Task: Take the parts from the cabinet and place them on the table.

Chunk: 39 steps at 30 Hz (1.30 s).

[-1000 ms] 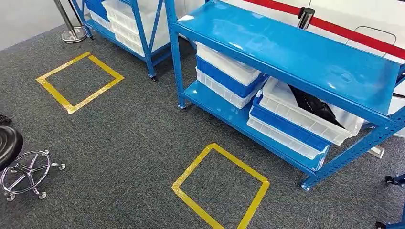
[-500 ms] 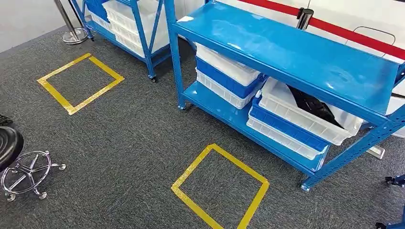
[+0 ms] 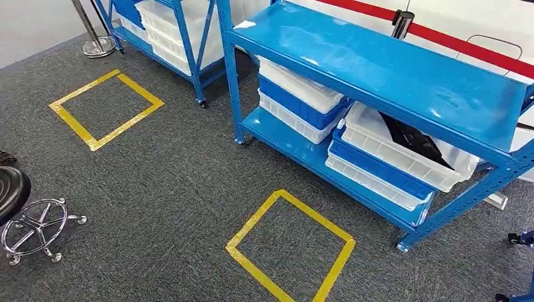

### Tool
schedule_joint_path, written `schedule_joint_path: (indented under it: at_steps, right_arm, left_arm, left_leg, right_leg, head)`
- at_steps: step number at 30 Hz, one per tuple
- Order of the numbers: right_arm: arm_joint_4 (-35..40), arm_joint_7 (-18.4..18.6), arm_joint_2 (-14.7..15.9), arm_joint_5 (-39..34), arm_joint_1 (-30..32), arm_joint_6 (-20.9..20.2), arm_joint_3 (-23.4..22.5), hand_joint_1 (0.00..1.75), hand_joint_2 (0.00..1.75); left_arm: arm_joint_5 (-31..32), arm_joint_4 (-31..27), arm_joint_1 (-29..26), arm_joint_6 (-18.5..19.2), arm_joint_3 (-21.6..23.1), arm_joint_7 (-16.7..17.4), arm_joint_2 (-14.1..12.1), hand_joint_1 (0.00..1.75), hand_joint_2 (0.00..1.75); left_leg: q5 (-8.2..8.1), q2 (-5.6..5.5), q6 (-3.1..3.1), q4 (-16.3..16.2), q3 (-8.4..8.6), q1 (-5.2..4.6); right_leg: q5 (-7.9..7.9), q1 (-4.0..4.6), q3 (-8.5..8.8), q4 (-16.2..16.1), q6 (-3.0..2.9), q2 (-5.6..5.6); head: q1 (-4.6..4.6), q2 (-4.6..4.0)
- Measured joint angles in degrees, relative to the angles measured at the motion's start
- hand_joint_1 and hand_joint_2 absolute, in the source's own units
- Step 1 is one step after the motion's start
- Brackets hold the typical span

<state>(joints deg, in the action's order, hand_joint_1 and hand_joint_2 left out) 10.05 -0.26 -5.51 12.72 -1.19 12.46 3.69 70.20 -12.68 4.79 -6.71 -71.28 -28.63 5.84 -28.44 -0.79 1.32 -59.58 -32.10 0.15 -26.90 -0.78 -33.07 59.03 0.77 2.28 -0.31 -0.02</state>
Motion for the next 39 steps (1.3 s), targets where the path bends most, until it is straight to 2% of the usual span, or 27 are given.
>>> schedule_joint_path:
  at_steps: [4, 5, 6, 9, 10, 11, 12, 14, 15, 16, 17, 19, 21, 22, 24, 25, 26, 27, 28, 30, 31, 32, 34, 35, 36, 37, 39]
  right_arm:
    - [0.0, 0.0, 0.0, 0.2, 0.0, 0.0, 0.0, 0.0, 0.0]
    - [0.0, 0.0, 0.0, 0.3, 0.0, 0.0, 0.0, 0.0, 0.0]
    - [0.0, 0.0, 0.1, 0.3, 0.0, 0.0, 0.0, 0.0, 0.0]
    - [0.0, 0.0, 0.1, 0.3, 0.0, 0.0, 0.0, 0.0, 0.0]
    - [0.0, 0.0, 0.2, 0.3, 0.0, 0.0, 0.0, 0.0, 0.0]
    - [0.0, 0.0, 0.2, 0.4, 0.1, 0.0, 0.0, 0.0, 0.0]
    - [0.0, 0.0, 0.3, 0.5, 0.2, -0.1, 0.0, 0.0, 0.0]
    - [0.0, 0.1, 0.5, 0.5, 0.3, -0.1, 0.0, 0.0, 0.0]
    - [0.0, 0.1, 0.4, 0.6, 0.3, -0.1, 0.0, 0.0, 0.0]
    - [0.0, 0.2, 0.3, 0.6, 0.1, -0.2, 0.0, 0.0, 0.0]
    - [0.0, 0.2, 0.4, 0.6, 0.1, -0.2, 0.0, 0.0, 0.0]
    - [0.0, 0.3, 0.4, 0.6, 0.2, -0.2, 0.0, 0.0, 0.0]
    - [0.0, 0.6, 0.5, 0.6, 0.3, -0.2, 0.0, 0.0, 0.0]
    - [0.0, 0.7, 0.5, 0.5, 0.4, -0.2, 0.0, 0.0, 0.0]
    - [0.0, 0.9, 0.4, 0.4, 0.3, -0.1, 0.0, 0.0, 0.0]
    - [0.0, 1.3, 0.4, 0.1, 0.3, -0.1, 0.0, 0.0, 0.0]
    - [0.0, 1.4, 0.4, 0.0, 0.4, -0.1, 0.0, 0.0, 0.0]
    - [0.0, 1.6, 0.3, -0.1, 0.4, 0.0, 0.0, 0.0, 0.0]
    - [0.0, 1.7, 0.3, -0.4, 0.4, 0.0, 0.0, 0.0, 0.0]
    - [-0.1, 1.8, 0.2, -0.5, 0.4, 0.0, 0.0, 0.0, 0.0]
    - [-0.1, 1.9, 0.0, -0.5, 0.3, 0.0, 0.0, 0.0, 0.0]
    - [-0.1, 1.9, -0.2, -0.5, 0.2, 0.0, 0.0, 0.0, 0.0]
    - [-0.1, 2.1, -0.3, -0.4, 0.2, -0.1, 0.0, 0.0, 0.0]
    - [-0.1, 2.2, -0.5, -0.3, 0.3, -0.1, 0.0, 0.0, 0.0]
    - [0.0, 2.3, -0.3, -0.3, 0.3, -0.1, 0.0, 0.0, 0.0]
    - [0.0, 2.2, -0.2, -0.3, 0.3, -0.1, 0.0, 0.0, 0.0]
    - [-0.1, 2.2, -0.1, -0.2, 0.3, -0.1, 0.0, 0.0, 0.0]
  left_arm:
    - [-0.1, 0.0, 0.0, -0.3, 0.0, 0.2, 0.0, 0.0, 0.0]
    - [-0.1, 0.0, 0.0, -0.4, 0.0, 0.2, 0.0, 0.0, 0.0]
    - [-0.2, 0.0, 0.0, -0.4, 0.0, 0.2, 0.1, 0.0, 0.0]
    - [-0.3, 0.0, 0.0, -0.4, 0.0, 0.2, 0.1, 0.0, 0.0]
    - [-0.5, 0.0, 0.0, -0.4, 0.0, 0.2, 0.1, 0.0, 0.0]
    - [-0.5, 0.0, 0.0, -0.5, 0.0, 0.3, 0.1, 0.0, 0.0]
    - [-0.6, 0.0, 0.0, -0.5, 0.0, 0.3, 0.1, 0.0, 0.0]
    - [-0.6, 0.0, 0.0, -0.6, 0.0, 0.3, 0.1, 0.0, 0.0]
    - [-0.6, 0.0, 0.0, -0.6, 0.0, 0.3, 0.1, 0.0, 0.0]
    - [-0.6, 0.0, 0.0, -0.8, 0.0, 0.2, -0.1, 0.0, 0.0]
    - [-0.6, 0.0, 0.0, -0.8, 0.0, 0.1, -0.1, 0.0, 0.0]
    - [-0.5, 0.0, 0.0, -0.9, 0.0, 0.0, 0.2, 0.0, 0.0]
    - [-0.2, 0.1, 0.0, -0.9, 0.0, 0.0, 0.3, 0.0, 0.0]
    - [0.2, 0.1, 0.0, -0.9, 0.0, 0.0, 0.3, 0.0, 0.0]
    - [0.5, 0.1, 0.0, -0.9, 0.1, 0.0, 0.3, 0.0, 0.0]
    - [0.7, 0.1, -0.1, -0.7, 0.5, 0.0, 0.3, 0.0, 0.0]
    - [0.9, 0.1, -0.1, -0.7, 0.7, 0.0, 0.3, 0.0, 0.0]
    - [1.1, 0.1, -0.2, -0.6, 0.9, 0.0, 0.3, 0.0, 0.0]
    - [1.4, 0.1, -0.2, -0.5, 1.1, 0.0, 0.3, 0.0, 0.0]
    - [1.4, 0.1, -0.2, -0.5, 1.3, -0.2, 0.2, 0.0, 0.0]
    - [1.4, 0.1, -0.1, -0.5, 1.3, -0.3, -0.1, 0.0, 0.0]
    - [1.4, 0.1, 0.0, -0.4, 1.4, -0.4, -0.1, 0.0, 0.0]
    - [1.4, 0.1, 0.1, -0.4, 1.4, -0.5, -0.3, 0.0, 0.0]
    - [1.4, 0.1, 0.1, -0.4, 1.4, -0.6, -0.3, 0.0, 0.0]
    - [1.4, 0.1, 0.0, -0.4, 1.4, -0.6, -0.1, 0.0, 0.0]
    - [1.4, 0.2, 0.0, -0.4, 1.4, -0.7, -0.1, 0.0, 0.0]
    - [1.4, 0.2, 0.0, -0.4, 1.4, -0.7, -0.1, 0.0, 0.0]
  left_leg:
    - [0.14, 0.04, 0.73, 0.1, -0.02, -0.32]
    - [0.85, 0.23, 1.34, 1.2, 0.47, 0.0]
    - [1.39, 0.63, 1.56, 1.9, 0.82, 0.43]
    - [1.54, 1.18, 1.79, 2.2, 0.67, 0.51]
    - [1.52, 1.42, 1.75, 2.2, 0.59, 0.51]
    - [1.49, 1.55, 1.68, 2.2, 0.58, 0.52]
    - [1.4, 1.57, 1.43, 2.1, 0.6, 0.62]
    - [1.12, 1.57, 0.56, 1.8, 0.79, 1.07]
    - [0.85, 1.62, -0.03, 1.5, 0.79, 1.24]
    - [0.39, 1.68, -0.92, 1.2, 0.58, 0.73]
    - [0.01, 1.62, -1.27, 1.1, 0.71, 0.92]
    - [0.1, 1.62, -1.61, 1.5, 1.18, 1.39]
    - [-0.62, 1.57, -2.14, 0.6, 1.22, 2.12]
    - [-2.34, 1.51, -2.0, -2.0, -0.08, 2.08]
    - [-6.47, 1.32, -1.76, -11.0, -4.91, 1.79]
    - [-7.57, 1.24, -1.53, -15.1, -7.32, 1.65]
    - [-7.39, 1.21, -1.2, -16.8, -8.71, 1.46]
    - [-6.01, 1.19, -0.68, -16.1, -8.9, 1.19]
    - [-3.51, 1.14, -0.03, -13.2, -7.95, 0.82]
    - [2.31, 0.65, 1.6, -3.7, -4.04, -0.35]
    - [2.0, 0.52, 2.35, -1.6, -2.93, -0.94]
    - [1.55, 0.94, 2.3, -0.7, -2.74, -1.08]
    - [1.35, 0.9, 2.62, -0.7, -2.66, -1.46]
    - [1.42, 0.86, 2.76, 0.2, -2.02, -1.52]
    - [2.32, 0.89, 2.34, 2.0, -0.66, -0.5]
    - [2.32, 0.87, 2.32, 2.8, 0.11, -0.72]
    - [2.13, 1.18, 2.58, 3.0, 0.65, -0.53]
  right_leg:
    - [0.36, -0.45, 0.04, -0.4, 0.57, 0.09]
    - [0.32, 0.08, -0.1, -0.5, 0.88, 0.09]
    - [-0.25, -0.08, -0.49, 0.7, 0.76, -0.77]
    - [-5.58, -0.27, -6.0, 11.7, -0.04, -1.36]
    - [-6.52, -0.4, -7.63, 15.2, 0.19, -1.41]
    - [-6.33, -0.63, -7.93, 16.1, 0.61, -1.48]
    - [-5.32, -1.05, -6.88, 14.2, 1.29, -1.62]
    - [-1.87, -1.9, -1.88, 5.1, 2.97, -2.06]
    - [-1.14, -2.34, 0.43, 0.8, 3.55, -2.52]
    - [-1.65, -1.48, 0.45, 0.7, 3.16, -2.23]
    - [-1.58, -1.52, 0.87, 0.5, 1.79, -1.95]
    - [-1.86, -0.98, 0.62, 0.5, 0.68, -1.88]
    - [-1.83, -1.07, 1.46, 0.3, -0.26, -1.77]
    - [-1.89, -0.81, 1.56, 0.3, -0.62, -1.76]
    - [-1.99, -0.21, 1.56, 0.3, -1.11, -1.75]
    - [-2.16, 0.15, 1.62, 0.3, -1.39, -1.73]
    - [-2.28, 0.47, 1.78, 0.3, -1.56, -1.68]
    - [-2.46, 0.75, 2.04, 0.3, -1.81, -1.56]
    - [-2.66, 0.95, 2.4, 0.3, -2.1, -1.48]
    - [-3.1, 1.1, 3.17, 0.3, -2.32, -1.28]
    - [-3.41, 1.21, 2.97, 0.3, -2.12, -1.19]
    - [-3.59, 1.41, 3.03, 0.2, -1.85, -1.06]
    - [-3.85, 0.8, 2.73, -0.1, -1.36, -1.14]
    - [-3.97, 1.12, 3.15, -0.4, -1.12, -1.23]
    - [-4.2, 1.37, 3.68, 0.2, -1.05, -1.52]
    - [-4.6, 1.27, 3.17, 1.6, -0.91, -1.69]
    - [-7.57, 0.93, -1.41, 9.2, -0.82, -1.67]
  head:
    - [-0.02, 0.0]
    - [0.0, 0.0]
    - [0.04, 0.0]
    - [0.48, 0.0]
    - [0.44, 0.0]
    - [0.63, 0.0]
    - [0.57, 0.0]
    - [0.57, 0.0]
    - [0.68, 0.0]
    - [0.96, 0.0]
    - [0.65, 0.0]
    - [0.53, 0.0]
    - [0.46, 0.0]
    - [0.46, 0.0]
    - [0.28, 0.0]
    - [0.31, 0.0]
    - [0.3, 0.0]
    - [0.31, 0.0]
    - [0.31, 0.0]
    - [0.33, 0.0]
    - [0.44, 0.0]
    - [0.37, 0.0]
    - [0.31, 0.0]
    - [0.28, 0.0]
    - [0.39, 0.0]
    - [0.46, 0.0]
    - [0.44, 0.0]
